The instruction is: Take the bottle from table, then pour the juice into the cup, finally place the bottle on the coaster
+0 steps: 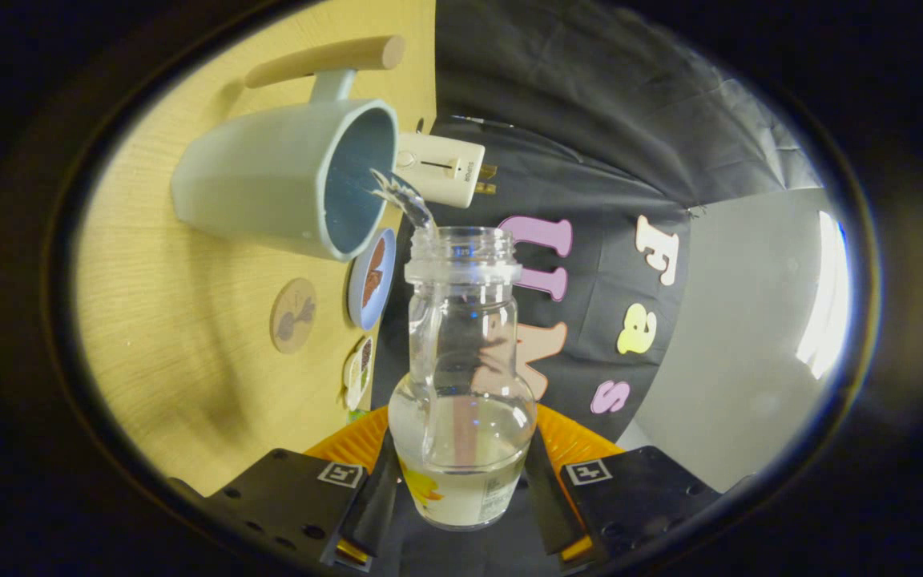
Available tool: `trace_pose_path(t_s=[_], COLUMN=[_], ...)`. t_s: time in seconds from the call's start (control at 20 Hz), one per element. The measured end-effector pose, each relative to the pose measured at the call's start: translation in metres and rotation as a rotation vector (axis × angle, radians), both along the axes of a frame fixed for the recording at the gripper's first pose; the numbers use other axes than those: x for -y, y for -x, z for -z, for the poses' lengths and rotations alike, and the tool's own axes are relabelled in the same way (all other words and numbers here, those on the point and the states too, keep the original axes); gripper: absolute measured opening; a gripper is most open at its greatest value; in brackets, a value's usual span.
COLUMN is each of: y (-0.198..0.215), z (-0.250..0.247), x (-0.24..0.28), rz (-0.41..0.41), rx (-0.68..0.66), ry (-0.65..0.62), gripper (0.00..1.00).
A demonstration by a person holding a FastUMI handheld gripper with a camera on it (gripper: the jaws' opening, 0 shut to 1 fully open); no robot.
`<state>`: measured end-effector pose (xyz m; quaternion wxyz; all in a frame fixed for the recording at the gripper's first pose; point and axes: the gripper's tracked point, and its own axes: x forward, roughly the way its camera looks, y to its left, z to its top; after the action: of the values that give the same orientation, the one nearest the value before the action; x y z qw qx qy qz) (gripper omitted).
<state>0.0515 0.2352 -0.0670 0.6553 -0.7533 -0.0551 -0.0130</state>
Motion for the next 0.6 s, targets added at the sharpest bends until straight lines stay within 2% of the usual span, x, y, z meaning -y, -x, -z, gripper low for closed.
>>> trace_pose_path(t_s=[0.6], y=[-0.0008], z=[-0.0007], x=[0.0015], rz=[-0.004], rx=[0.013], ry=[0.026], gripper=[0.76])
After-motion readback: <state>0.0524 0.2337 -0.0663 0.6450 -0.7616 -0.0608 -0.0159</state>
